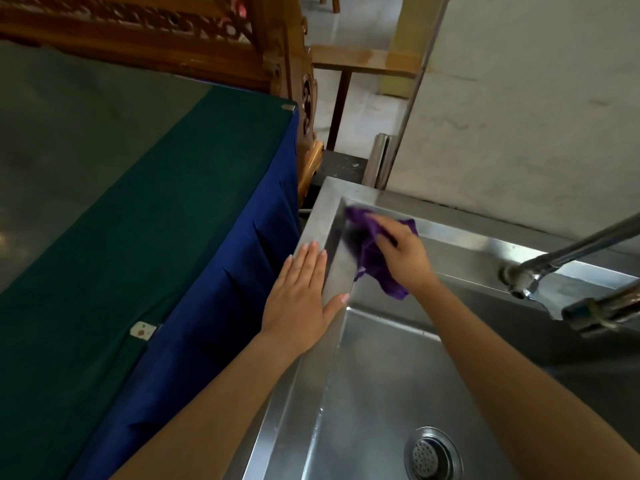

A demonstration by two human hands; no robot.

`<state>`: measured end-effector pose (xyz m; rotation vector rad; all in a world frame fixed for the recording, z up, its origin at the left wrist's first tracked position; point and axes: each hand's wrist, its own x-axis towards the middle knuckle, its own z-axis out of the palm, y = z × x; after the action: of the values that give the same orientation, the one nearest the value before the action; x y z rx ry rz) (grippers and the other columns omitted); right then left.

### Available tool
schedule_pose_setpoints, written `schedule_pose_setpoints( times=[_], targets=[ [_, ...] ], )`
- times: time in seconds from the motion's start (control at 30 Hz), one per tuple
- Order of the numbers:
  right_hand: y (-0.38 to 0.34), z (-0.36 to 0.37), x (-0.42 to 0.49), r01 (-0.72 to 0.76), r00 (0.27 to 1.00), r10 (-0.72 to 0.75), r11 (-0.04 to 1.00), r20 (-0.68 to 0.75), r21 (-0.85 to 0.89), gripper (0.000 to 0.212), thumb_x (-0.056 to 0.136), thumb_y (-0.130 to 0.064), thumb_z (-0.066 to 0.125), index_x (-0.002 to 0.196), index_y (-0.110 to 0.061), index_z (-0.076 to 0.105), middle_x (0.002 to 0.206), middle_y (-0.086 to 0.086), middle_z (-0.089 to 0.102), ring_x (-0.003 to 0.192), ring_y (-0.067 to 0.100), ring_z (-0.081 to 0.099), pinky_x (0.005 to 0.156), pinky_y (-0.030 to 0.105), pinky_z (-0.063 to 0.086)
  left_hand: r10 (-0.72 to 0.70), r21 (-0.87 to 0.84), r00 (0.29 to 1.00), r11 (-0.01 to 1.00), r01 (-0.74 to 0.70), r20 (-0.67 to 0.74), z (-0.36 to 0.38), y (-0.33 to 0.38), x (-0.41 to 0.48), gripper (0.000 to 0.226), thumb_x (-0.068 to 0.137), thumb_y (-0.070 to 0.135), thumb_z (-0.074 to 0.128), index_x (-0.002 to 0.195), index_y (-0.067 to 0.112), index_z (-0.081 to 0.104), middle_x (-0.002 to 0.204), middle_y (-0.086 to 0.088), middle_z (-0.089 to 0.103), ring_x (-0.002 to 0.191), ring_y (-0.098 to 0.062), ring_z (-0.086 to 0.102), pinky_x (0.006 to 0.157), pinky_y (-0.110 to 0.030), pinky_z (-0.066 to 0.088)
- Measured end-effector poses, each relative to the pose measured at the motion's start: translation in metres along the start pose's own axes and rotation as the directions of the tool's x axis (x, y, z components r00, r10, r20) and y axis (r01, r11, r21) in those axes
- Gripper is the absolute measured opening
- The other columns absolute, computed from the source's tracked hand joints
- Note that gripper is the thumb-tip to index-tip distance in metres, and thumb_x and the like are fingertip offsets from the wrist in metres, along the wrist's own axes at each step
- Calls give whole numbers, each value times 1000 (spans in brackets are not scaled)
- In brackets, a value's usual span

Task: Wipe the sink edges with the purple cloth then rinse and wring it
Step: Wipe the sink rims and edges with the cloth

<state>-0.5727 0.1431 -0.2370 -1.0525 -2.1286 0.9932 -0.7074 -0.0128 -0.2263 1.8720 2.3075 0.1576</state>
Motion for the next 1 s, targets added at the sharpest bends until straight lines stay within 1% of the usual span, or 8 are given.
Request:
schedule_pose_setpoints(
  times=[0.13,0.17,0.27,0.33,0.5,0.63,0.83,1.0],
  targets=[
    [-26,7,44,-92,991,110,975,-78,204,38,97,-23,40,135,-26,43,126,4,56,115,19,53,99,34,42,7,38,1000,999,-6,-28,1,0,-2,79,83,64,-4,141,12,-17,157,-7,-15,142,-16,-21,115,-31,-14],
    [-27,12,58,-81,995,88,987,-48,137,37,98,-29,38,135,-27,43,127,6,56,117,22,51,101,38,41,12,47,1000,999,-11,-24,0,0,-2,79,83,64,-5,142,12,-17,157,-7,-15,142,-17,-21,116,-32,-13],
    [-28,33,80,-19,991,66,932,120,-361,41,99,-39,26,135,-29,43,146,-1,42,138,28,28,112,48,21,11,44,1000,999,-12,18,-1,-1,-1,81,81,63,-9,142,12,-17,156,-6,-18,141,-15,-23,116,-31,-14],
    [-31,43,79,13,987,66,879,149,-476,43,100,-39,22,138,-32,40,153,-10,30,143,24,16,114,46,11,14,47,999,999,-16,37,-3,-1,0,79,82,63,-7,142,12,-18,157,-6,-18,140,-15,-24,117,-32,-13],
    [-32,48,58,81,983,-12,924,183,-374,39,100,-34,28,136,-32,43,152,-12,31,145,20,13,114,43,9,37,0,993,999,-37,114,-14,-4,-6,75,88,60,2,143,13,-15,157,-5,-15,143,-14,-19,116,-30,-13],
    [-36,64,21,102,985,-62,963,163,-250,41,98,-38,29,136,-33,44,151,-10,34,146,21,12,114,47,17,44,-123,989,992,-26,143,-20,-7,-29,66,95,52,9,147,16,-8,158,-1,-11,143,-10,-16,116,-28,-12],
    [-56,69,-32,63,986,-17,961,166,-271,41,100,-34,26,141,-34,35,154,-10,26,146,20,8,110,47,20,97,-16,986,995,-95,135,-10,-17,-90,75,80,61,-19,141,19,-16,157,-1,-14,142,-14,-20,114,-28,-13],
    [-68,82,-83,75,989,-33,952,146,-296,52,94,-46,15,141,-36,34,153,-10,28,146,19,12,111,47,22,88,78,995,993,-92,55,-1,-19,-136,75,95,58,4,143,6,27,150,-13,32,140,-26,27,117,-39,17]
  ],
)
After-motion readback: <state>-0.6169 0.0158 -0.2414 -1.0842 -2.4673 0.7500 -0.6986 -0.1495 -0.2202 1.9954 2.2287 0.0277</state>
